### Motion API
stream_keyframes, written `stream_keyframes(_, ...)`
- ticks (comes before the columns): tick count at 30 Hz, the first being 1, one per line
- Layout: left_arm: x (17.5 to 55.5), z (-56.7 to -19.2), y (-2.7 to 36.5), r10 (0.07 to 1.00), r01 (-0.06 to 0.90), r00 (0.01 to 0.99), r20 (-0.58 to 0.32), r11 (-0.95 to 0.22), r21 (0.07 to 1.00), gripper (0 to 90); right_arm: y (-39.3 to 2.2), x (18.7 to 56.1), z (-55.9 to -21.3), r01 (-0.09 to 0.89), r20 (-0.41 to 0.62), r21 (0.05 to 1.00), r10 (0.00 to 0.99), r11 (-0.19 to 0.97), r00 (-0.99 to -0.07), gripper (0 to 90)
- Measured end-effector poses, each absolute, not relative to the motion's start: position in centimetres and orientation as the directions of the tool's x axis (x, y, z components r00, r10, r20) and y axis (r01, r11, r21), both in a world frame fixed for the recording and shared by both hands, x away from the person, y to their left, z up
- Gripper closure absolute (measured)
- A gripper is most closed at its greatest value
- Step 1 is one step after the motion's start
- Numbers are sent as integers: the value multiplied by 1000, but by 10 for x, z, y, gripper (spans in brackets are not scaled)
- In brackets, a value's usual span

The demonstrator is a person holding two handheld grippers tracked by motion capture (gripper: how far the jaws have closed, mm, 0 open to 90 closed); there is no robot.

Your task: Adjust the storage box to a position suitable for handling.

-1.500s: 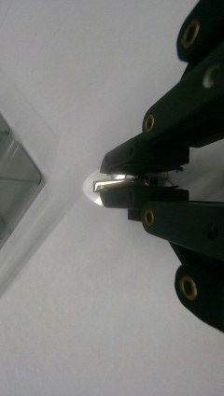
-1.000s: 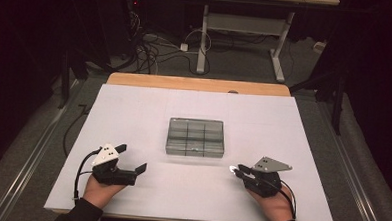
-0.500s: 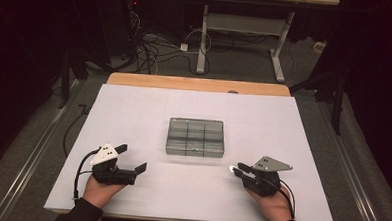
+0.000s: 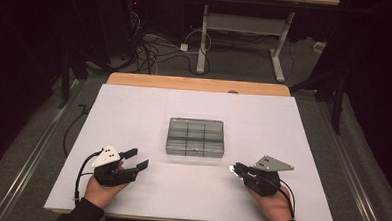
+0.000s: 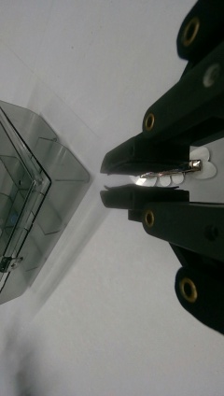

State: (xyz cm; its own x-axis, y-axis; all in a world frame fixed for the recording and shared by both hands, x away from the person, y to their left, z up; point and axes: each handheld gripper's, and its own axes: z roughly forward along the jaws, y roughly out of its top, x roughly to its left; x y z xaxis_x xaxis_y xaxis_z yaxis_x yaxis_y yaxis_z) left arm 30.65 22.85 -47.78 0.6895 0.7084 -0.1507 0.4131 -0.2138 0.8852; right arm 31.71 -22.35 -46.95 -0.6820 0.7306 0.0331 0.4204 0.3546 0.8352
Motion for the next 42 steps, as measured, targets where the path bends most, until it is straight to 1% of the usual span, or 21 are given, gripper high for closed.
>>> stream_keyframes(1, 306, -477, 228, 699, 411, 698, -155, -214, 886, 437, -223, 317, -469, 420, 33, 835, 731, 355, -682, 832)
stream_keyframes(2, 306, -477, 227, 695, 410, 702, -155, -217, 886, 482, -223, 317, -469, 418, 31, 835, 728, 358, -684, 842)
stream_keyframes(4, 305, -477, 226, 693, 416, 704, -153, -228, 880, 544, -222, 316, -469, 417, 29, 834, 726, 362, -687, 856)
stream_keyframes(5, 305, -478, 225, 691, 418, 707, -151, -236, 877, 615, -221, 316, -470, 416, 30, 833, 720, 365, -693, 857)
stream_keyframes(6, 305, -478, 225, 689, 417, 710, -147, -243, 876, 615, -221, 316, -470, 416, 30, 833, 720, 365, -693, 857)
stream_keyframes(8, 304, -478, 224, 691, 416, 710, -132, -260, 871, 689, -219, 316, -470, 416, 30, 831, 717, 369, -697, 865)
stream_keyframes(12, 303, -478, 224, 701, 415, 703, -121, -266, 870, 804, -218, 316, -470, 408, 22, 832, 713, 375, -701, 885)
stream_keyframes(14, 305, -478, 223, 713, 435, 689, -129, -263, 861, 872, -218, 316, -470, 407, 30, 837, 711, 366, -703, 896)
stream_keyframes(15, 306, -478, 222, 712, 443, 687, -143, -254, 860, 880, -218, 316, -469, 405, 36, 841, 710, 358, -703, 900)
stream_keyframes(26, 327, -462, 193, 698, 398, 708, -109, -266, 878, 882, -218, 314, -467, 369, 0, 859, 720, 355, -694, 900)
stream_keyframes(30, 335, -452, 176, 684, 376, 721, -112, -251, 892, 882, -218, 315, -467, 370, 15, 864, 716, 342, -698, 900)
stream_keyframes(34, 341, -446, 160, 665, 374, 735, -133, -234, 897, 882, -214, 316, -465, 350, 3, 872, 711, 343, -704, 900)
stream_keyframes(38, 341, -448, 157, 658, 370, 737, -153, -204, 906, 882, -211, 318, -465, 339, -6, 874, 706, 347, -708, 900)
stream_keyframes(39, 340, -450, 157, 658, 363, 739, -145, -207, 908, 882, -210, 318, -465, 342, -2, 874, 707, 344, -707, 900)
stream_keyframes(41, 339, -454, 155, 653, 361, 750, -111, -262, 895, 882, -209, 319, -465, 345, 2, 874, 707, 342, -707, 900)
stream_keyframes(42, 338, -455, 156, 652, 361, 750, -108, -268, 893, 882, -209, 320, -466, 346, 5, 874, 707, 340, -707, 900)
